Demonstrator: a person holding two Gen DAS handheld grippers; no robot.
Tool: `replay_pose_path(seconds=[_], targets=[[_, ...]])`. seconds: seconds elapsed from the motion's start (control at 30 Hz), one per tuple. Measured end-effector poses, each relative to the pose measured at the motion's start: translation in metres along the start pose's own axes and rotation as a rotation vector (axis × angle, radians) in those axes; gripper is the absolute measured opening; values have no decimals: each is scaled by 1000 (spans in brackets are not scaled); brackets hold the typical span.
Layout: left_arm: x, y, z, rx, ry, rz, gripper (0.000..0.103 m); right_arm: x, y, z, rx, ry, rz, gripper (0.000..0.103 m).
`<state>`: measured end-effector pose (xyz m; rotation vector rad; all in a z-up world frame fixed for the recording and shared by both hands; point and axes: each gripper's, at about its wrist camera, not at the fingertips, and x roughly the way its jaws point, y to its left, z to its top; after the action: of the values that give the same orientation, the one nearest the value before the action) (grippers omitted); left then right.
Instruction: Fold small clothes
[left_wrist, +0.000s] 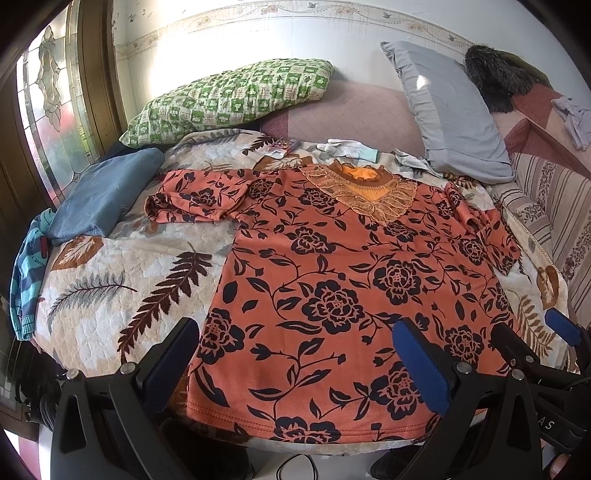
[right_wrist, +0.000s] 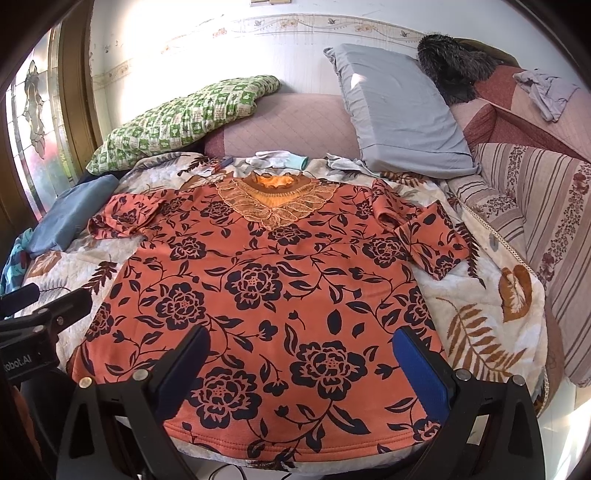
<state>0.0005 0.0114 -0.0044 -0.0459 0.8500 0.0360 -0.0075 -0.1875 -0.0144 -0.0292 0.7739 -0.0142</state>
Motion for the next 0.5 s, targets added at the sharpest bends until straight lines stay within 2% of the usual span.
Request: replay_pose_path(seconds=[0.5], targets=[[-1, 2, -2, -7, 4, -3, 103, -1, -1, 0, 3, 1, -7, 100]])
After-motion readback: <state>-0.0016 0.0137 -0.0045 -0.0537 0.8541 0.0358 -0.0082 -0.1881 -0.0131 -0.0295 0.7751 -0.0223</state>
